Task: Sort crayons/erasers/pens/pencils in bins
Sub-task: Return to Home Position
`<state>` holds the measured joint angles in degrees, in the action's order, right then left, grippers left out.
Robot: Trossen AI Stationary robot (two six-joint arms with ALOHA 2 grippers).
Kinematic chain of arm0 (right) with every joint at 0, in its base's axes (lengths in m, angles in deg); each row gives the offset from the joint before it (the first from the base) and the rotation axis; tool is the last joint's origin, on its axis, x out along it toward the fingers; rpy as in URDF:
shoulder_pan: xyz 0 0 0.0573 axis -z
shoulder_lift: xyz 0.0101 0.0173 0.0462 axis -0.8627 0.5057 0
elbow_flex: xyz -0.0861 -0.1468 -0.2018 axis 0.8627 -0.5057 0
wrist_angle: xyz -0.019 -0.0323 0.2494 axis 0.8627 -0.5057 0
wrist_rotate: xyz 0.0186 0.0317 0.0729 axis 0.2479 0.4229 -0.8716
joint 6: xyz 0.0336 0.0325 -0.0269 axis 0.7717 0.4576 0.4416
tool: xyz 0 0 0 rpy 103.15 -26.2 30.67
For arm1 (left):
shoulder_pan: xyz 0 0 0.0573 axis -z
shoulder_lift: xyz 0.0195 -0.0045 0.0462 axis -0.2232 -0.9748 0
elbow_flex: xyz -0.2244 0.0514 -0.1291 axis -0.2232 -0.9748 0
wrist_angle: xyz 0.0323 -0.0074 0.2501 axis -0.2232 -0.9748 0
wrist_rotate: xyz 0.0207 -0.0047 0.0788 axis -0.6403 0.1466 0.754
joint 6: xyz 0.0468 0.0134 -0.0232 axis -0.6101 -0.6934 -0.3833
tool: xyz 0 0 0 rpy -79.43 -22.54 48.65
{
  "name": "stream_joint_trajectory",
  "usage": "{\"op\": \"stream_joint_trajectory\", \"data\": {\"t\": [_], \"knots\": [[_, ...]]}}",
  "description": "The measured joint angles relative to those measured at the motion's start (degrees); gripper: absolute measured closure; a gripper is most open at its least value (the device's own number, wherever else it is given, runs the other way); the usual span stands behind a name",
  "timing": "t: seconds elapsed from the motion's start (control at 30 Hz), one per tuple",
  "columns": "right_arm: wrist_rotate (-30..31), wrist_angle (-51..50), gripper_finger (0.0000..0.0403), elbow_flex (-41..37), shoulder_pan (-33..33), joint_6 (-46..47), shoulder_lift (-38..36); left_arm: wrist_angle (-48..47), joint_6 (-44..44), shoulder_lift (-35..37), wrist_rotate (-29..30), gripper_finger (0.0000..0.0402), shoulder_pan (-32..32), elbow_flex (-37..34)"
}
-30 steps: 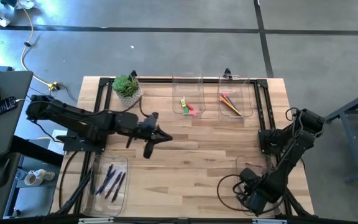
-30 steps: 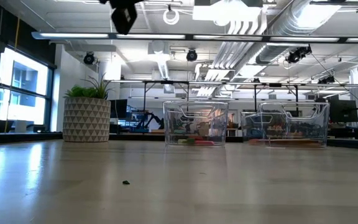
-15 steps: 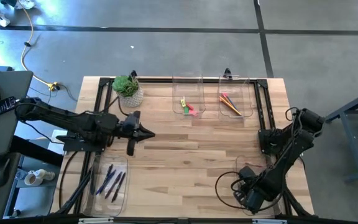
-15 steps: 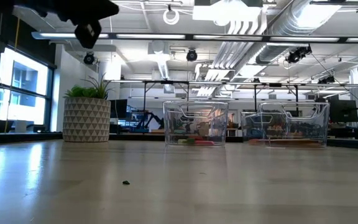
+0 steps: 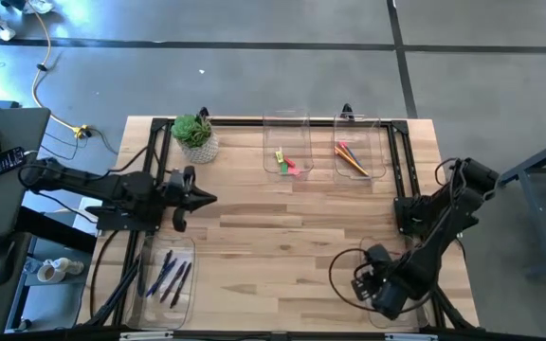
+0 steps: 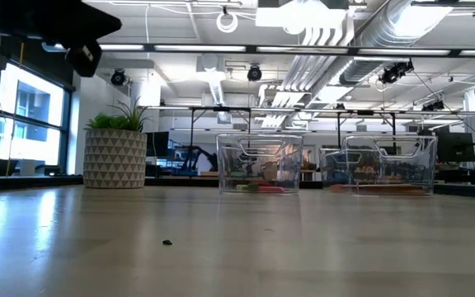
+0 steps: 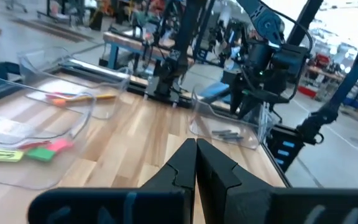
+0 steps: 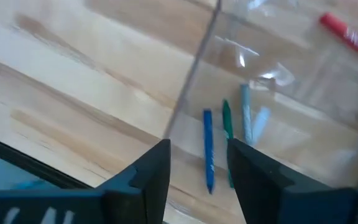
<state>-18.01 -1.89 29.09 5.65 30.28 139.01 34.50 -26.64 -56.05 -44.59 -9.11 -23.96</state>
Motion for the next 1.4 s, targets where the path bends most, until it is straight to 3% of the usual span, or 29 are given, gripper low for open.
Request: {"op": "stream_joint_trajectory", "data": {"t": [0.43,0.87,1.1,1.4], "knots": [[16.5,-4.3,0.0258,0.0,3.0,-0.6,-9.4,0.2,0.3,15.0,2.9,0.0402,0.0,-10.2],[30.3,-4.2,0.0258,0.0,8.4,-9.9,-18.8,0.7,-0.1,18.6,4.0,0.0402,0.0,-14.9],[33.1,-1.1,0.0258,0.0,10.1,-23.9,-25.0,-1.0,-0.5,18.6,4.0,0.0402,0.0,-14.9],[45.5,0.6,0.0258,0.0,10.3,-43.4,-34.9,-4.1,-0.1,18.5,4.2,0.0401,0.0,-14.8]]}}
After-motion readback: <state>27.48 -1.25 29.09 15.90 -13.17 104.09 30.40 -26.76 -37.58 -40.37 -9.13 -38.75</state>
